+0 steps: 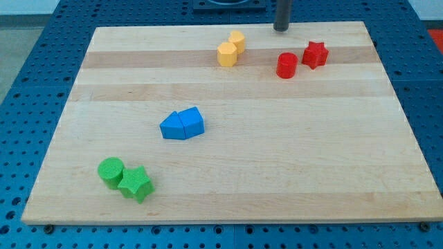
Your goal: Place your arm in between the yellow blocks
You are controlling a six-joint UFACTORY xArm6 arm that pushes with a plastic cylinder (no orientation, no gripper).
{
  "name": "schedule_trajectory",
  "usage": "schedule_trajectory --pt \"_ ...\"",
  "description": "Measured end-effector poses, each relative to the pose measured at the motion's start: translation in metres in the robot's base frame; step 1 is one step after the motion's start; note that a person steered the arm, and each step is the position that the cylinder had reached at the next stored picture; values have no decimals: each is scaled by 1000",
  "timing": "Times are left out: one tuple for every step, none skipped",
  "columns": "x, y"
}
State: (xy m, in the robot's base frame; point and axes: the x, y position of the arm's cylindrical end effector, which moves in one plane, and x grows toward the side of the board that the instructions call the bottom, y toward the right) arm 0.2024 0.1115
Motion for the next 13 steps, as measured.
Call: schedule_trajectory --pt "0 0" --pt "10 0" --pt "35 -7" --pt "52 -13" --pt "54 -15" --pt "82 -42" --pt "103 -64" --pt "104 -65" --pt "104 -65" --pt "87 -65" --pt "64 -65" --pt "41 -65" --pt "40 -68"
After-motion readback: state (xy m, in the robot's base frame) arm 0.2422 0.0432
